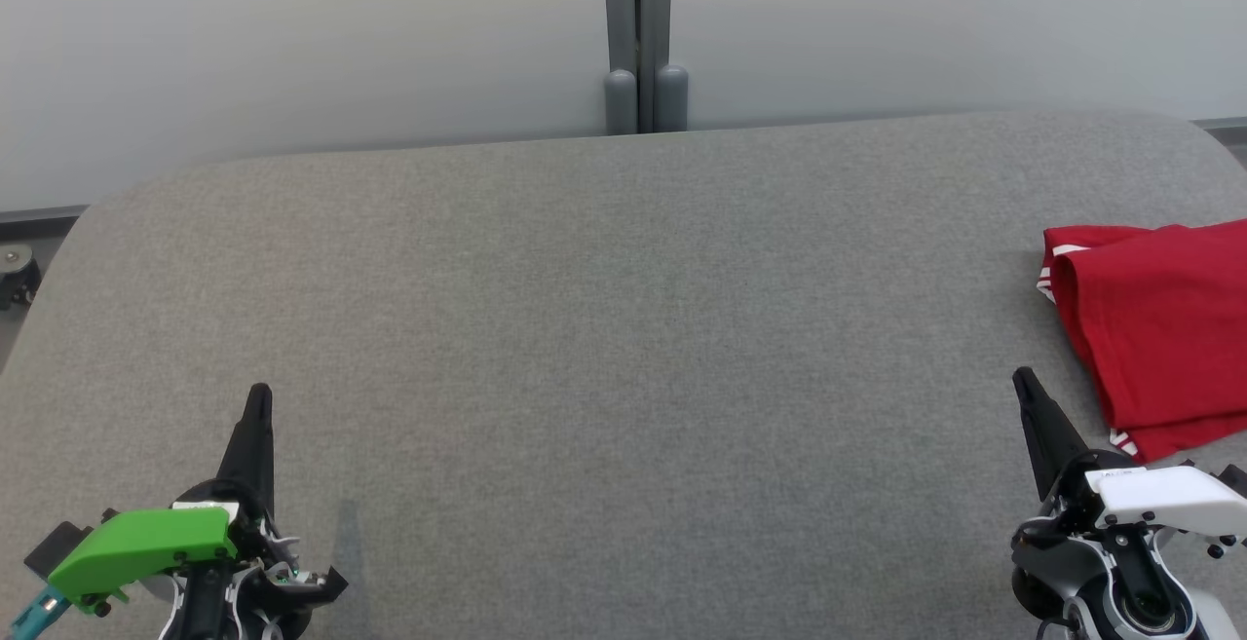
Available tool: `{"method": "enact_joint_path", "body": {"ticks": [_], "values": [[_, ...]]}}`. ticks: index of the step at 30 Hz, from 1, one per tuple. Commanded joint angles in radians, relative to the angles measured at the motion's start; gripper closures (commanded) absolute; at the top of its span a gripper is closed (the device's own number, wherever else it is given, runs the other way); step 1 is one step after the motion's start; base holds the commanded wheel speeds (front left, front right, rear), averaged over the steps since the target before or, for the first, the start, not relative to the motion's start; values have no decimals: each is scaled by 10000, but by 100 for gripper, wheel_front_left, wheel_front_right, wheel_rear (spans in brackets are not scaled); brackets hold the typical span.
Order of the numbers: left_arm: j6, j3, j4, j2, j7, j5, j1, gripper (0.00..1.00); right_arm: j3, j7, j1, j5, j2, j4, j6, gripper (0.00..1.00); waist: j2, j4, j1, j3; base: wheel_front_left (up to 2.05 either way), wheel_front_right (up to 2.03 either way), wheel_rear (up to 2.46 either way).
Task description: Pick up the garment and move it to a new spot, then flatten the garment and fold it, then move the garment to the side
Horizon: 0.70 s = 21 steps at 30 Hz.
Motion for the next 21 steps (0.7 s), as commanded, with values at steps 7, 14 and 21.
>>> {"method": "enact_joint_path", "body": {"ticks": [7, 14, 21], "values": [[-28, 25, -33, 61, 36, -33, -103, 100, -19, 37, -72, 15, -53, -38, 0, 100, 0, 0, 0, 0, 0, 0, 0], [-28, 25, -33, 61, 36, -33, -103, 100, -19, 37, -72, 15, -53, -38, 0, 100, 0, 0, 0, 0, 0, 0, 0], [-29, 25, -33, 61, 36, -33, -103, 100, -19, 37, -71, 15, -53, -38, 0, 100, 0, 0, 0, 0, 0, 0, 0]]}}
